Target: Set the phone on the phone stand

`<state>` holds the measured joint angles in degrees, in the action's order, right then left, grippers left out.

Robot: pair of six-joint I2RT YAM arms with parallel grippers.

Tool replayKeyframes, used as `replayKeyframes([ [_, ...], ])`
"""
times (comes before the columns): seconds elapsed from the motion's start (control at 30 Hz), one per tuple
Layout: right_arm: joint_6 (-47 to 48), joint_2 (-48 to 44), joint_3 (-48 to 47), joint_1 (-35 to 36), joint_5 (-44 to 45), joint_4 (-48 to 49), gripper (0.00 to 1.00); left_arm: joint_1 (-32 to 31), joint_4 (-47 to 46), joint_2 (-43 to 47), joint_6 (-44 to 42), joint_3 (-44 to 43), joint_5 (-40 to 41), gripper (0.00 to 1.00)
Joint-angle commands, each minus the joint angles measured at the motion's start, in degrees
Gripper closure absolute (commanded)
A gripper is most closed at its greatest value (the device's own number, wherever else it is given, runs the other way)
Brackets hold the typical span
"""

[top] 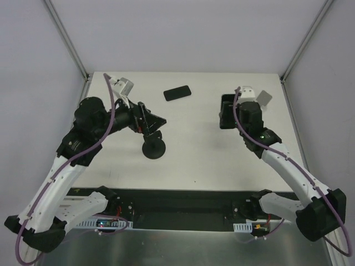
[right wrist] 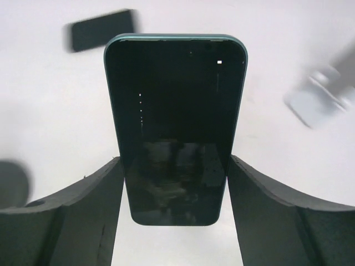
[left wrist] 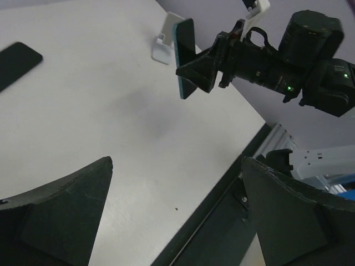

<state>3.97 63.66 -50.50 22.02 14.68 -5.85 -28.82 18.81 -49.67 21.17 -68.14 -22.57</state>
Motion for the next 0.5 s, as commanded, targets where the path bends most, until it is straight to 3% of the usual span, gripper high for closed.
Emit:
replayKeyframes([
  [0.0, 4.7, -3.5, -6.4, 13.5, 2.9, 3.0, 0.99, 0.6, 0.4, -7.7, 6.9, -5.9, -14.2, 0.01],
  [0.13, 3.9, -3.2, -9.2, 26.3, 5.0, 3.4, 0.99, 0.6, -0.9, -12.4, 7.3, -8.5, -15.0, 0.03],
  [0.3, 4.9, -2.5, -9.9, 34.9, 8.1, 5.6, 0.99, 0.4, -3.2, -15.3, 9.1, -7.5, -16.4, 0.06],
  [0.43, 5.2, -2.8, -9.6, 39.2, 9.3, 8.7, 0.99, 0.3, -7.2, -16.3, 11.9, -4.4, -16.3, 0.18],
  [0.47, 5.2, -2.8, -9.2, 39.7, 10.4, 9.6, 0.99, 0.3, -8.6, -16.4, 12.4, -3.4, -16.1, 0.27],
])
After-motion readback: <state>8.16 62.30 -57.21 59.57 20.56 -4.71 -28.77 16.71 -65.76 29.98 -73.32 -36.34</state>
